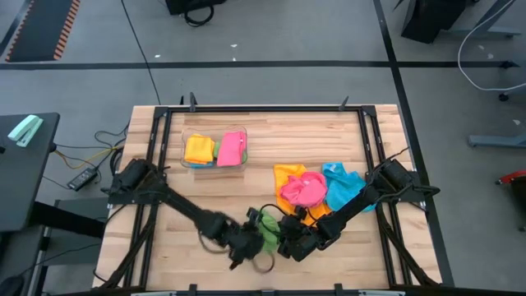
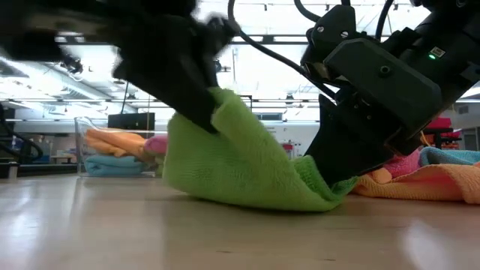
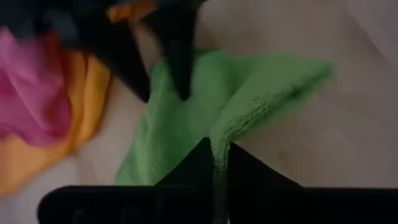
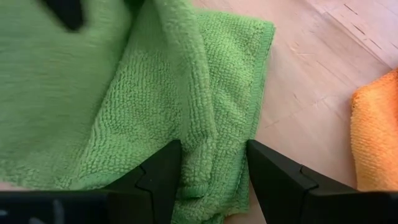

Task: Fold microfiber towels
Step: Fold the green microfiber towel

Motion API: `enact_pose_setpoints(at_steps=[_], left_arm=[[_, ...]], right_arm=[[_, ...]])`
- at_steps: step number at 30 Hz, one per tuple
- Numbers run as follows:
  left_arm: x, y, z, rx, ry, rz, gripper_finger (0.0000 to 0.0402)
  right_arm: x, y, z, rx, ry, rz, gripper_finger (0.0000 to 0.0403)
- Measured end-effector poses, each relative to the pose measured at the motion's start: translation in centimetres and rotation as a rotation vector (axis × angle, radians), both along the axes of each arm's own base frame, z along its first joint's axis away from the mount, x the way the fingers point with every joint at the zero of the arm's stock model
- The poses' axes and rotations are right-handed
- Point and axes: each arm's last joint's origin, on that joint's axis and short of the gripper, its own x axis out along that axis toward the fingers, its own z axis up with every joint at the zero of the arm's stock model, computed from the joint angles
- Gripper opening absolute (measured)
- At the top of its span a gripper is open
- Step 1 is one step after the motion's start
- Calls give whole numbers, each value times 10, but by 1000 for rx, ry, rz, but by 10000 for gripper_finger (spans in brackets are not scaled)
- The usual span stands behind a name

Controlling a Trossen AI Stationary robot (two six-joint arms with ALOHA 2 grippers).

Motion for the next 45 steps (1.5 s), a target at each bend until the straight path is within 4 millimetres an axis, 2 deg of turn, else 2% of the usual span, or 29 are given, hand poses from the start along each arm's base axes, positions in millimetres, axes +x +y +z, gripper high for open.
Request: enact_pose_setpoints(at_steps=[4, 10, 14, 19, 23, 31, 35, 41, 45], left_arm=[[13, 24, -1, -145, 44, 80, 26], [23, 47, -1, -165, 45, 144, 16], [28, 53, -14, -161, 80, 158, 38], [32, 55, -24, -152, 90, 160, 60], [34, 55, -23, -142, 61, 124, 79], [35, 45, -21, -144, 25, 77, 155], [35, 44, -23, -157, 24, 94, 180], [37, 44, -28, -147, 17, 107, 187], [40, 46, -27, -146, -9, 116, 176]], right_arm=[[0, 0, 0, 2, 2, 3, 192], [0, 0, 0, 2, 5, 7, 192], [0, 0, 0, -3, 9, 17, 192], [0, 0, 0, -12, 12, 28, 192], [0, 1, 0, -16, 18, 50, 192], [-2, 1, 9, -13, 38, 108, 193], [-4, 3, 17, -4, 39, 124, 195], [-13, 6, 43, -5, 7, 136, 195], [-22, 6, 54, -40, 29, 147, 195]])
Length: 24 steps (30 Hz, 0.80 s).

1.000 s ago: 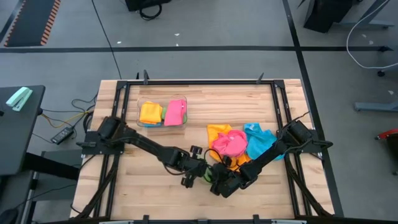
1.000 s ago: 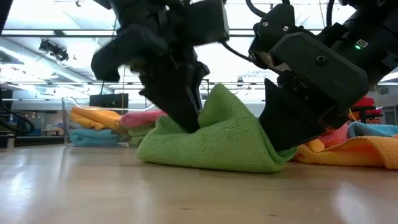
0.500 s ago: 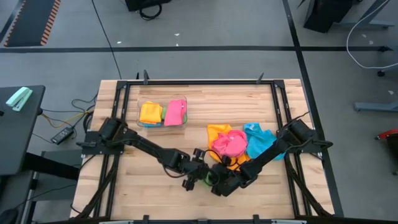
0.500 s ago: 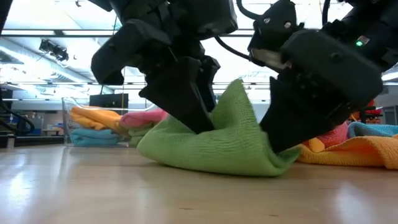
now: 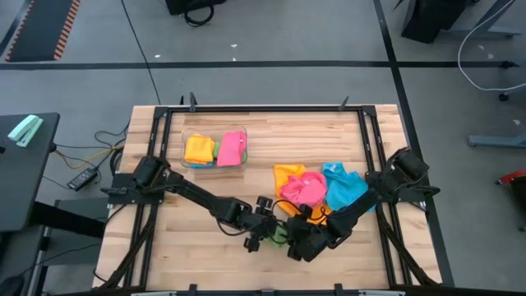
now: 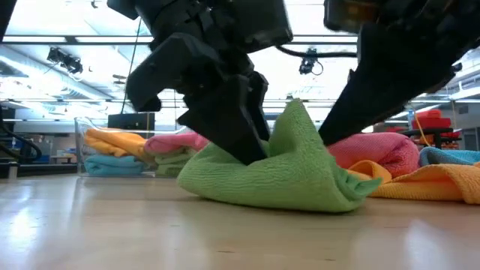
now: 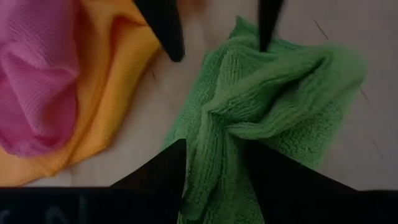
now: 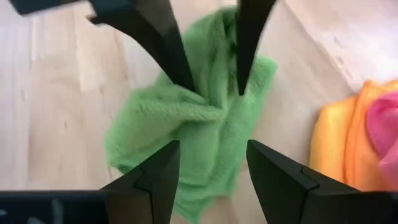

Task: Fold microfiber towels
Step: Fold the green microfiber towel

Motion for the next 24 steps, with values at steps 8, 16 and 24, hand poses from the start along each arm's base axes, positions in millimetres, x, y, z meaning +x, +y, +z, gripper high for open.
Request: enact_pose_setpoints(at_steps=[8, 16, 24], left_arm=[[4, 5, 1, -20, -24, 32, 155], [4, 6, 1, -38, -24, 57, 154], [4, 7, 1, -53, -29, 87, 154]], right_arm=[[-6, 18, 24, -98, -179, 52, 196], [3, 25, 13, -164, -227, 91, 196], [10, 20, -18, -204, -157, 59, 196]])
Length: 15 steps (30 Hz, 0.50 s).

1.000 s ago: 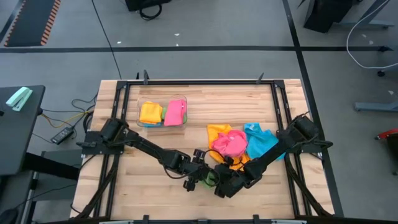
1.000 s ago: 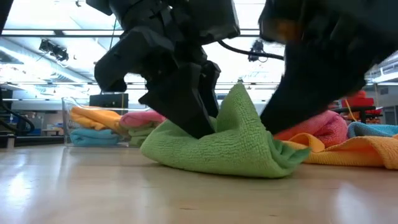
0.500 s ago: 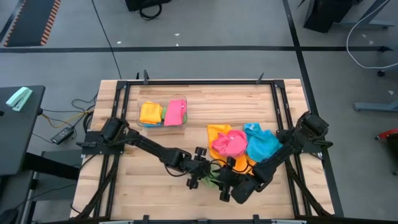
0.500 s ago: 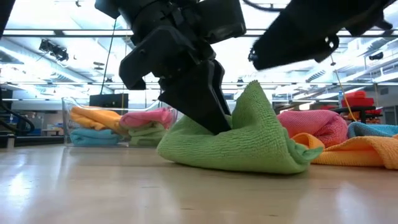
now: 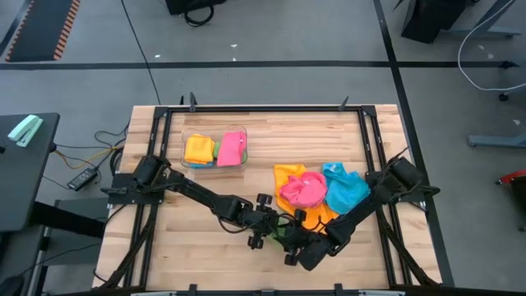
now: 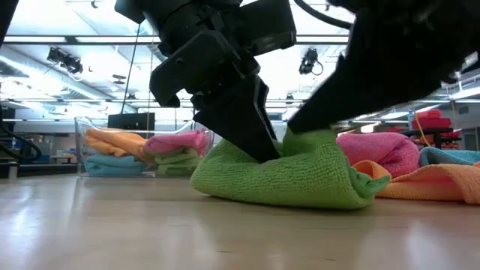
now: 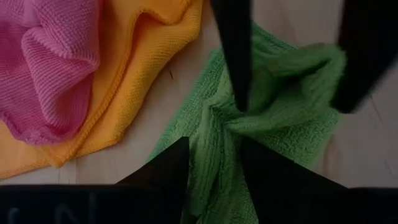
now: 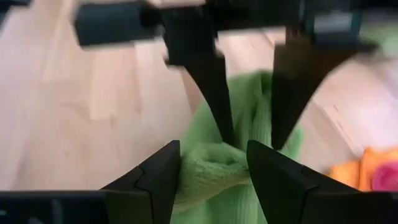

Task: Fold microfiber towels
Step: Fold the green microfiber towel

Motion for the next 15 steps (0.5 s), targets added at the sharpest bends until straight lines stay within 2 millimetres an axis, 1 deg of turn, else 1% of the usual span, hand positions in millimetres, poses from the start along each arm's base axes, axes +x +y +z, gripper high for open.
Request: enact_pose_setpoints(at_steps=[9, 15], left_arm=[[-3, 0, -2, 11, 30, -1, 157], [-3, 0, -2, 15, 29, -5, 148]], right_arm=[[-18, -9, -12, 38, 160, -122, 196], [-21, -12, -16, 80, 191, -148, 196]])
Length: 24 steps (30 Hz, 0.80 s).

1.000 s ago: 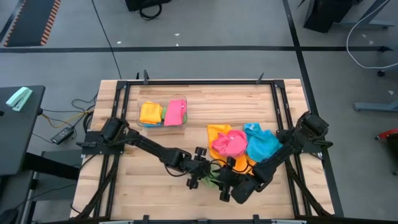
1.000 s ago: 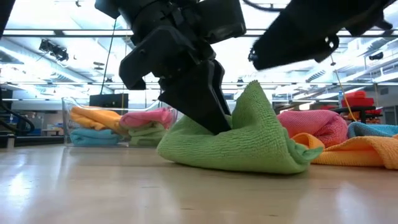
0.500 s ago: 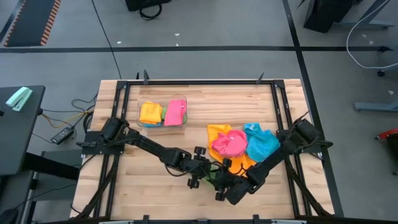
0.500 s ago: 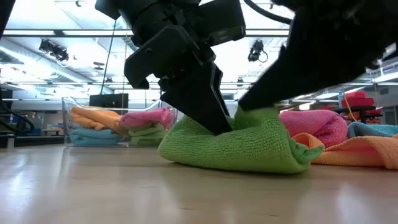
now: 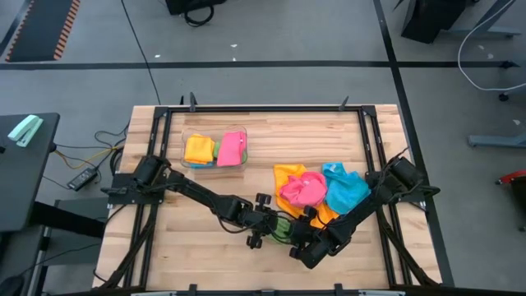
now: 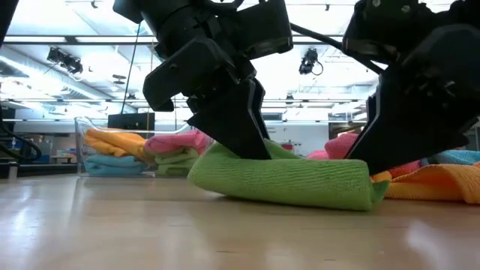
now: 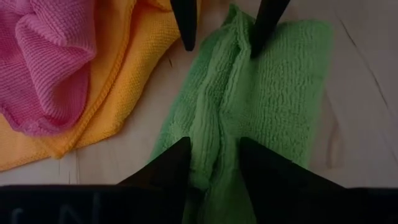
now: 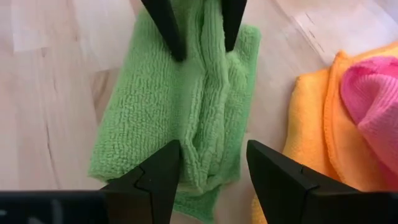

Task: Fold microfiber towels
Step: Fold the green microfiber towel

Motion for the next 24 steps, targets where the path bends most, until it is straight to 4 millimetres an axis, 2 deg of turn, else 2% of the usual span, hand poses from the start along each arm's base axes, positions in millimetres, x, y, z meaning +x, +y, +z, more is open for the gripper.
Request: enact_pose_setpoints(at_steps=[7, 15, 20, 24], left_arm=[[-4, -4, 16, 24, -32, -49, 152], [-18, -17, 35, 217, -56, -173, 142], [-31, -34, 37, 286, -30, -262, 130], [-30, -40, 29, 271, -27, -282, 124]], right_arm=[[1, -1, -6, 26, 25, -9, 196], [1, -1, -7, 48, 24, -28, 196], [1, -1, -7, 50, 22, -30, 196], [1, -2, -7, 46, 16, -34, 196]])
